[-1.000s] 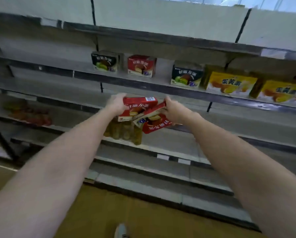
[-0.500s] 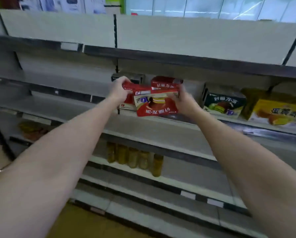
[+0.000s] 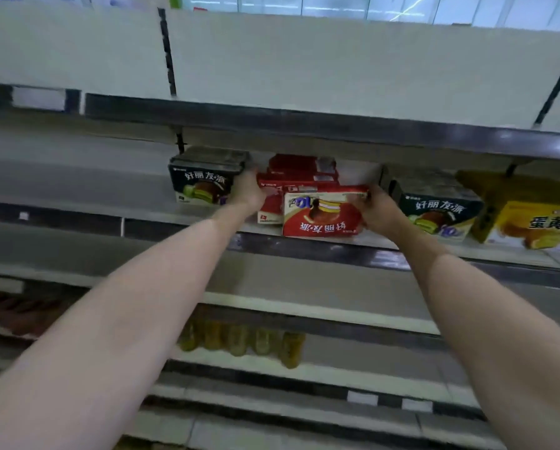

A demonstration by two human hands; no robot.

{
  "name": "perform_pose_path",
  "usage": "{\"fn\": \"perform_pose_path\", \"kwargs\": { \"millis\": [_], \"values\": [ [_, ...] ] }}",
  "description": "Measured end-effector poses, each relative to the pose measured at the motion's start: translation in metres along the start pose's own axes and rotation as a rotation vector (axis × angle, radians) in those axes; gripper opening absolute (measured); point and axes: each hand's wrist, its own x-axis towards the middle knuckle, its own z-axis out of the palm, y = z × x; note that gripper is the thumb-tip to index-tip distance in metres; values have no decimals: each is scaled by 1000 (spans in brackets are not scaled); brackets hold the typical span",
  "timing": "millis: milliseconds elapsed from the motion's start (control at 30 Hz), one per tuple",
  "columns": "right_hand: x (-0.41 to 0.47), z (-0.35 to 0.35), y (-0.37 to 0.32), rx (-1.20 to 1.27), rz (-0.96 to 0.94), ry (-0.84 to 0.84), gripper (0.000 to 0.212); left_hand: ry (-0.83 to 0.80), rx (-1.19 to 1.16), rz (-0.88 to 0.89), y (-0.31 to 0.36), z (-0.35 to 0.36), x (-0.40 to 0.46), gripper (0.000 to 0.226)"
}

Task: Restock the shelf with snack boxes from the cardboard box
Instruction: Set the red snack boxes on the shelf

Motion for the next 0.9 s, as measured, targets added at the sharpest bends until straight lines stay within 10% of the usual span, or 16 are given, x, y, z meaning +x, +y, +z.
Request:
{"fn": "perform_pose_path", "kwargs": {
  "millis": [400, 633, 900],
  "values": [
    [-10, -16, 18, -93, 106, 142, 39, 9, 169, 112, -5, 28, 28, 45],
    [-7, 7, -2, -122, 90, 131, 87, -43, 295, 136, -4, 30, 42, 50],
    [20, 27, -4, -122, 151, 164, 58, -17, 349, 186, -12, 42, 48, 53]
  ]
}}
